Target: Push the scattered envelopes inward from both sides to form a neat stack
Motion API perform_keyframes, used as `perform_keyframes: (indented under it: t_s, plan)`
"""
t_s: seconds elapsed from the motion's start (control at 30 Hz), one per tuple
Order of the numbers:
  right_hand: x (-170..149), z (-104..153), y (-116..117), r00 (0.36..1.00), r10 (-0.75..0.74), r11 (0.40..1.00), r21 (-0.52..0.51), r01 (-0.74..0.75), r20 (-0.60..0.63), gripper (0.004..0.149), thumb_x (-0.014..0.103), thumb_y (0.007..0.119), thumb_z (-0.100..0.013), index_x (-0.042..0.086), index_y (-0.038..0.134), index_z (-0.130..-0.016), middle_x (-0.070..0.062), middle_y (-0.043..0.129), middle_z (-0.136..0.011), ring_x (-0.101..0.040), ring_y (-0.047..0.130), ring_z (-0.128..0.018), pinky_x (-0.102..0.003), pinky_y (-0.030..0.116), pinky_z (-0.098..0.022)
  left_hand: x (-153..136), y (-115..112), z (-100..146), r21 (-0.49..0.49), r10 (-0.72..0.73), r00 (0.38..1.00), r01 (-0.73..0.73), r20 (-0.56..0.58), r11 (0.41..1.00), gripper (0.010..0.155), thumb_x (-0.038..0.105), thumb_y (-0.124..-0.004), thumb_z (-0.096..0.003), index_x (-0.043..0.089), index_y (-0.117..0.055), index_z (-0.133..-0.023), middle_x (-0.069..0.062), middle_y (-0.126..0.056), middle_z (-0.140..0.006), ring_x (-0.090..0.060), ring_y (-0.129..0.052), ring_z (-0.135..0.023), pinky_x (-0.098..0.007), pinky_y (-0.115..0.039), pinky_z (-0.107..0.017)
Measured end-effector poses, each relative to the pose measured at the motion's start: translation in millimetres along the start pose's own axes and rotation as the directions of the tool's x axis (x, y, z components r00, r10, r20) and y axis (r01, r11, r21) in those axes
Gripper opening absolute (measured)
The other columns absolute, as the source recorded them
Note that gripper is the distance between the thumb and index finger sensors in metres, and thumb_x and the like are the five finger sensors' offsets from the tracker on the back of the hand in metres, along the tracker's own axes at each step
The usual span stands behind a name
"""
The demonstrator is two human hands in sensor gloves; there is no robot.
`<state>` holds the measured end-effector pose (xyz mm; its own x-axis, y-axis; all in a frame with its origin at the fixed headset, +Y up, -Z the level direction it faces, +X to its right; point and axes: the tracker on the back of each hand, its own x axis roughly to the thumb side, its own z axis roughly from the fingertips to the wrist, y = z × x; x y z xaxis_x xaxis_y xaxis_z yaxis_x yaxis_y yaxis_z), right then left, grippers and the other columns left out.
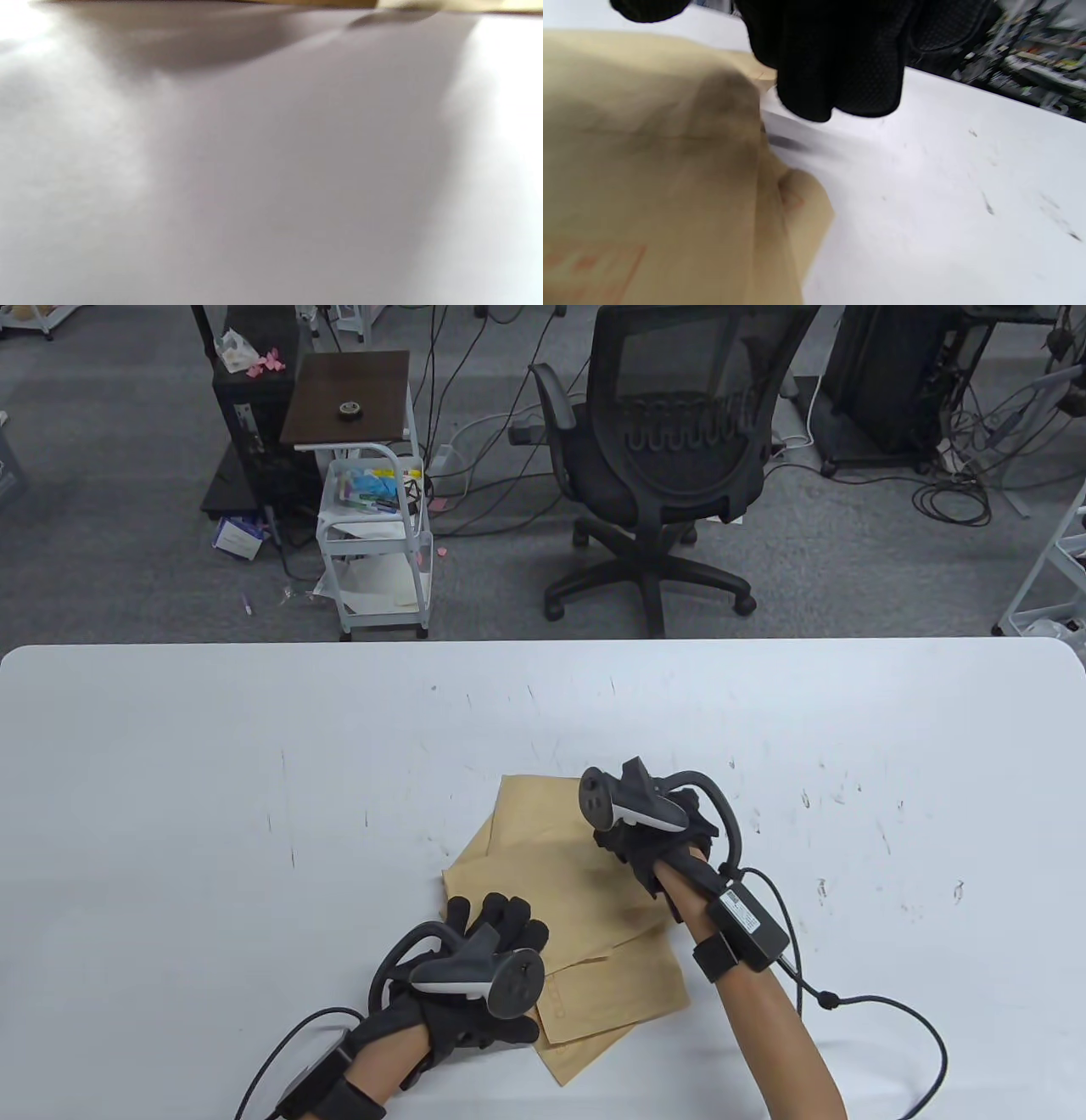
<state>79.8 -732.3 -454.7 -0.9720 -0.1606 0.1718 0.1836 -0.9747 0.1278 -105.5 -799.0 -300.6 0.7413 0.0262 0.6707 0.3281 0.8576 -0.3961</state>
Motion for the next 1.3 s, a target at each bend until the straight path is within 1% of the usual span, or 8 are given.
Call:
perform_keyframes:
  t_s: [0.2,0.27,0.43,0.57,0.73,0.9,1.07,1.3]
  plan:
    - [12,-13,27,0.954,-0.298,0.944,0.139,0.299,-0.026,0.087,0.052,0.061,-0.048,-0.004,0.034,-0.109,-0.039,0.055,-0.105,-0.063,0.056,-0.087,-0.077,0.038,-0.064,2,-9,-12,0.007,-0.020,1.000,0.020,0.017,1.000,0.096,0.063,-0.053,-0.0419,0.017,-0.001,-0.108,-0.024,0.004,-0.112,-0.053,-0.003,-0.105,-0.077,-0.017,-0.073]
    - [18,-9,25,0.962,-0.265,0.962,0.083,0.260,0.067,0.083,0.051,0.063,-0.047,0.001,0.040,-0.109,-0.030,0.063,-0.107,-0.056,0.062,-0.089,-0.074,0.040,-0.065,3,-9,-10,0.018,0.021,0.999,-0.022,0.024,1.000,0.094,0.061,-0.055,-0.0433,0.020,-0.003,-0.109,-0.021,0.003,-0.113,-0.050,-0.003,-0.106,-0.076,-0.016,-0.074]
    - [18,-4,23,0.885,-0.365,0.922,0.240,0.302,0.290,0.083,0.048,0.067,-0.047,0.011,0.027,-0.110,-0.015,0.054,-0.115,-0.053,0.050,-0.095,-0.072,0.037,-0.066,3,-10,-11,-0.018,0.042,0.998,-0.041,0.047,0.999,0.089,0.058,-0.053,-0.0445,0.024,-0.001,-0.108,-0.017,0.006,-0.112,-0.046,0.001,-0.106,-0.072,-0.014,-0.076]
    - [-1,-7,19,0.799,-0.589,0.805,0.173,0.567,0.121,0.088,0.046,0.071,-0.048,-0.002,0.029,-0.109,-0.028,0.063,-0.108,-0.050,0.063,-0.090,-0.065,0.054,-0.065,3,-11,-11,-0.021,0.041,0.998,-0.040,0.048,0.999,0.088,0.058,-0.052,-0.0451,0.025,0.000,-0.107,-0.015,0.008,-0.112,-0.044,0.004,-0.105,-0.073,-0.013,-0.075]
    - [23,-6,16,0.951,-0.307,0.931,0.218,0.292,0.036,0.107,0.054,0.073,-0.043,-0.019,0.025,-0.104,-0.032,0.061,-0.103,-0.050,0.072,-0.078,-0.062,0.064,-0.058,1,-13,-14,-0.059,0.076,0.996,-0.073,0.049,0.996,0.088,0.057,-0.050,-0.0452,0.025,0.004,-0.106,-0.014,0.013,-0.110,-0.044,0.008,-0.104,-0.073,-0.011,-0.074]
    - [53,-13,11,0.999,-0.034,0.942,0.336,0.025,0.022,0.103,0.057,0.074,-0.041,-0.014,0.036,-0.105,-0.024,0.068,-0.094,-0.037,0.082,-0.067,-0.058,0.070,-0.055,0,-15,-15,-0.078,0.117,0.992,-0.114,0.038,0.990,0.087,0.057,-0.049,-0.0457,0.026,0.007,-0.104,-0.012,0.018,-0.107,-0.042,0.014,-0.101,-0.072,-0.005,-0.072]
    - [50,-19,16,0.998,-0.047,0.866,0.495,0.063,-0.045,0.091,0.055,0.072,-0.043,-0.005,0.038,-0.104,-0.012,0.071,-0.083,-0.036,0.078,-0.065,-0.068,0.053,-0.064,1,-14,-15,-0.078,0.108,0.993,-0.104,0.046,0.991,0.086,0.057,-0.049,-0.0455,0.027,0.007,-0.104,-0.011,0.017,-0.108,-0.041,0.013,-0.102,-0.071,-0.005,-0.072]
    - [44,-16,15,0.985,-0.172,0.894,0.419,0.161,-0.011,0.055,0.044,0.079,-0.044,0.015,0.064,-0.088,-0.021,0.062,-0.093,-0.053,0.064,-0.081,-0.074,0.045,-0.064,3,-9,-12,-0.083,0.109,0.993,-0.105,0.051,0.991,0.086,0.057,-0.049,-0.0455,0.027,0.008,-0.104,-0.010,0.018,-0.107,-0.041,0.014,-0.102,-0.071,-0.004,-0.072]
